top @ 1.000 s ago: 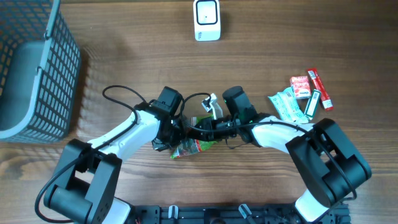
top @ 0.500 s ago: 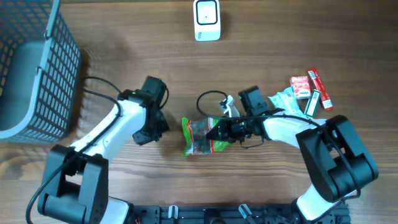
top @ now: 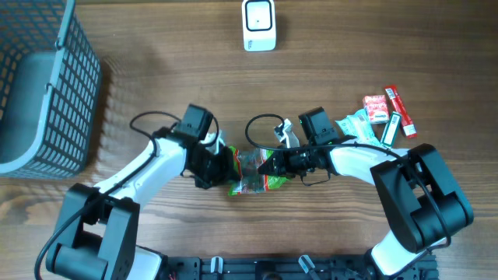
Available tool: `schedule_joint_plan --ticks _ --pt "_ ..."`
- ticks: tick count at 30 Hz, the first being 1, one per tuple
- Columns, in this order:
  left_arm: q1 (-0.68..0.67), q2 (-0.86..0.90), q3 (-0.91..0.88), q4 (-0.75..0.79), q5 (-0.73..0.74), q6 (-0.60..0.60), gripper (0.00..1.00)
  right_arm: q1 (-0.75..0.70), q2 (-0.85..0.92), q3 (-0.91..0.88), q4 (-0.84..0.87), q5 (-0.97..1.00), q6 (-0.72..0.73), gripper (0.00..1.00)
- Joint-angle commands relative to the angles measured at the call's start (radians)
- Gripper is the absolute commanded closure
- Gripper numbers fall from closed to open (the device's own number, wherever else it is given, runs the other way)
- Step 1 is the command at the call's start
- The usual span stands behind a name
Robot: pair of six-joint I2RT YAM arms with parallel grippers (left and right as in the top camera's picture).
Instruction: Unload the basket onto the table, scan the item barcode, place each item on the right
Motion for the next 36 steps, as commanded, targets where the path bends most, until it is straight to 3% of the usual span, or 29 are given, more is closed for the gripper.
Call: schedule_joint_plan --ticks 1,7,11,13,19,22,30,33,36 --pt "-0.008 -0.007 -0.138 0.103 -0.011 -0.069 0.96 -0.001 -0.009 -0.006 -0.003 0.002 -0.019 0.96" --pt "-0.016 -0.002 -0.203 0.051 -0.166 -0.122 0.96 -0.001 -0.009 -0.006 -0.005 0.002 -0.018 0.95" --pt "-0.016 -0.015 -0.016 -0.172 -0.330 -0.122 0.96 -0.001 -0.009 -0.006 -0.014 0.003 -0.018 0.95" --pt "-0.017 -0.041 0.058 -0.201 -0.333 -0.119 0.96 -0.001 -0.009 -0.006 -0.014 0.002 -0.013 0.95" --pt "-0.017 -0.026 0.075 -0.080 -0.289 -0.119 0.96 -0.001 -0.009 -0.004 -0.034 -0.003 -0.017 0.91" --pt "-0.018 0.026 0.073 -0.006 -0.189 -0.120 0.96 -0.001 -0.009 -0.004 -0.035 -0.002 -0.018 0.91" --pt "-0.042 0.185 0.048 0.101 -0.293 -0.124 0.96 -0.002 -0.009 -0.003 -0.057 0.003 -0.016 0.94" --pt "-0.040 0.195 0.048 0.104 -0.409 -0.124 0.96 -0.002 -0.010 0.063 -0.251 0.108 -0.088 0.96" --pt "-0.040 0.195 0.048 0.105 -0.415 -0.124 0.96 0.000 -0.016 0.254 -0.600 0.466 -0.265 0.95"
